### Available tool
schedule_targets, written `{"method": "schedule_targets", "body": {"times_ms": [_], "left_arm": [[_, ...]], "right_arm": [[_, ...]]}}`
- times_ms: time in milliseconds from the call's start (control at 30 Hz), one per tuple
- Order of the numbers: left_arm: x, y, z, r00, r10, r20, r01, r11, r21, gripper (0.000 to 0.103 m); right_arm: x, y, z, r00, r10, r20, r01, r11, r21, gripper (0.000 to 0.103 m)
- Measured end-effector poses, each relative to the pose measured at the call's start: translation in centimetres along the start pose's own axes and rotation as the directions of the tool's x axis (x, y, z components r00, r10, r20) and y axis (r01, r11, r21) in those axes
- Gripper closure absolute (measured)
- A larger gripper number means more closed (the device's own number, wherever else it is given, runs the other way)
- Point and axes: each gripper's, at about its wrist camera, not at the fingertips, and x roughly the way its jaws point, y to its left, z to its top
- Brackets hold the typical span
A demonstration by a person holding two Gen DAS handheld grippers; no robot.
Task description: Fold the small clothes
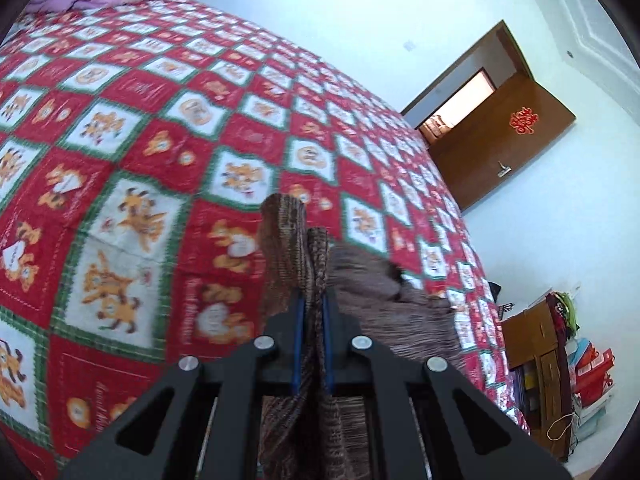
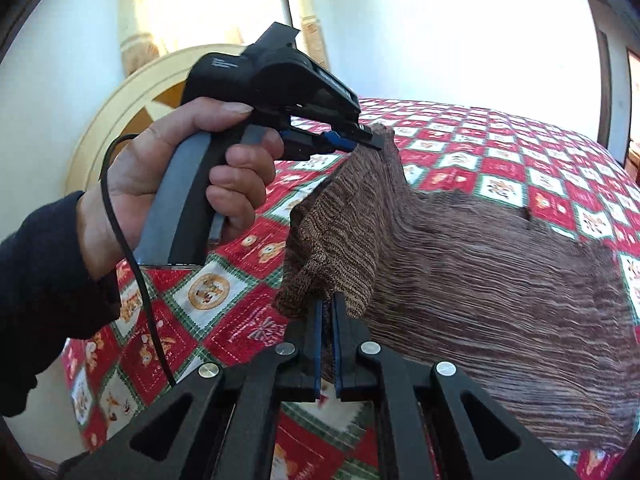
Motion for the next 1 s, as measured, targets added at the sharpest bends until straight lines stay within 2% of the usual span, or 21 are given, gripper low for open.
{"method": "schedule_targets", "body": {"times_ms": [233, 433, 1000], "left_arm": [[0.2, -5.5, 0.7, 0.998, -0.054, 0.011, 0.053, 0.997, 0.048, 0.094], [1.5, -8.9, 0.9, 0.996, -0.089, -0.016, 0.090, 0.992, 0.089, 0.094], [8.3, -15.4, -1.6, 0.983, -0.100, -0.153, 0.127, 0.977, 0.173, 0.094]], "right_arm": [[-3.5, -2.9, -0.2, 0.999, -0.005, 0.046, 0.002, 0.996, 0.085, 0.100], [-6.6, -6.4, -0.9, 0.997, -0.036, 0.071, 0.024, 0.985, 0.168, 0.100], [-11.3, -15.8, -5.9, 0.992, -0.127, 0.016, 0.110, 0.905, 0.410, 0.100]]}}
